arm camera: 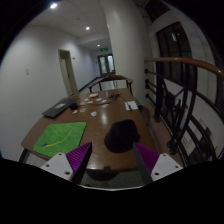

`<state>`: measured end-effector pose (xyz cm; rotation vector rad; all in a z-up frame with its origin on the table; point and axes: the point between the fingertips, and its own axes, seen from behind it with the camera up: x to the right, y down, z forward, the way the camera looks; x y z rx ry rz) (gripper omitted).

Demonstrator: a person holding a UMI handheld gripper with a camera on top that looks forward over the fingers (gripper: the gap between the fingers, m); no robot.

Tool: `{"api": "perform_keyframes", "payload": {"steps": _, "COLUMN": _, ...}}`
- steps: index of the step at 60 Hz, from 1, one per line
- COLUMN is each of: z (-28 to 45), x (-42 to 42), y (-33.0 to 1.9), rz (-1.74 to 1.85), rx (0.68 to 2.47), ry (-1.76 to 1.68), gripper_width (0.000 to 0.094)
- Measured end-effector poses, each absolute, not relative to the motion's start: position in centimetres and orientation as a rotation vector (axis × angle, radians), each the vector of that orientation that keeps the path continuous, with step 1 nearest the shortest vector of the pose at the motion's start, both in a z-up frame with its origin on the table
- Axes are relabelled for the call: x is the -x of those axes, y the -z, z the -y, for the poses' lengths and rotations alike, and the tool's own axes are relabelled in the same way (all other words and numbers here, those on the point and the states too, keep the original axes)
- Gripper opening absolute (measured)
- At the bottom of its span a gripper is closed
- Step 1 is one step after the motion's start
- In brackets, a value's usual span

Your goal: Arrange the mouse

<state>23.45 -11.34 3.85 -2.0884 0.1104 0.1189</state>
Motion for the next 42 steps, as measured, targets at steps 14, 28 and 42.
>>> {"api": "perform_keyframes", "payload": {"steps": 14, "z": 3.3, "x": -23.9, "y": -0.4, "rz": -0.133, "rx": 2.135, "ry": -0.011, "gripper_width": 0.0834}}
{"api": "perform_keyframes", "payload": {"steps": 28, "z": -0.9, "x": -24.7, "y": 0.2, "rz": -0.145, "rx": 2.156, "ry": 0.111, "gripper_width": 0.0745}}
{"api": "perform_keyframes", "payload": {"steps": 42, "z": -2.1, "x": -25.5, "y": -0.2, "rz": -0.247, "rx": 2.125, "ry": 0.064, "gripper_width": 0.0369}}
